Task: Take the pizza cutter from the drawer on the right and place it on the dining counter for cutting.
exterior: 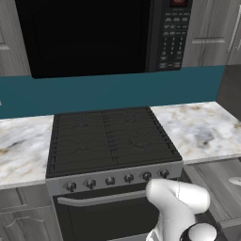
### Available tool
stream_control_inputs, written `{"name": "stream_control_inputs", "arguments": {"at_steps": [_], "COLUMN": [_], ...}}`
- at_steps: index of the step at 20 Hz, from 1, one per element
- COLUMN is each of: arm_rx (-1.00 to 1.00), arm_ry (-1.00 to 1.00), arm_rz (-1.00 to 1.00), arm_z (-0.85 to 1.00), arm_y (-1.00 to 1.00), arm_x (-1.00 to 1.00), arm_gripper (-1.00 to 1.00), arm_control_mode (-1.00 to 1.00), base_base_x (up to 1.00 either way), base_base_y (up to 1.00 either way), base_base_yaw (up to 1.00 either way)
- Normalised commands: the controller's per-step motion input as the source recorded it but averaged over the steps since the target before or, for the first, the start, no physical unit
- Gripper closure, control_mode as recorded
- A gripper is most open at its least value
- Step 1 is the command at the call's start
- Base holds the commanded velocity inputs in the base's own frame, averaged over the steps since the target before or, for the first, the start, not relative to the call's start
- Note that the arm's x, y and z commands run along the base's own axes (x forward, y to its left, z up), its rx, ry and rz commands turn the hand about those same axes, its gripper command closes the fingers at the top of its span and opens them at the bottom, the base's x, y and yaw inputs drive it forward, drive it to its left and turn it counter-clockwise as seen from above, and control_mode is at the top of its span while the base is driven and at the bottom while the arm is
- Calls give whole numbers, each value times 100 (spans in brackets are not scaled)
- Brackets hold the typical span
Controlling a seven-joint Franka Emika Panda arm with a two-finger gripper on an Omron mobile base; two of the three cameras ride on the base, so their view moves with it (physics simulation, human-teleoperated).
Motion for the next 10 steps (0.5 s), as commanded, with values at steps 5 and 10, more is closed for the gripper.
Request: {"name": "stream_control_inputs", "arguments": {"at_steps": [5, 10], "arm_rx": [-9, -15], "arm_ry": [16, 17], "arm_rz": [13, 31], "arm_z": [-1, -14], "arm_y": [11, -12], "arm_x": [81, 52], "arm_gripper": [-100, -100], "arm_control_mode": [-100, -100], "base_base_x": [0, 0], "base_base_y": [0, 0], "base_base_yaw": [0, 0]}}
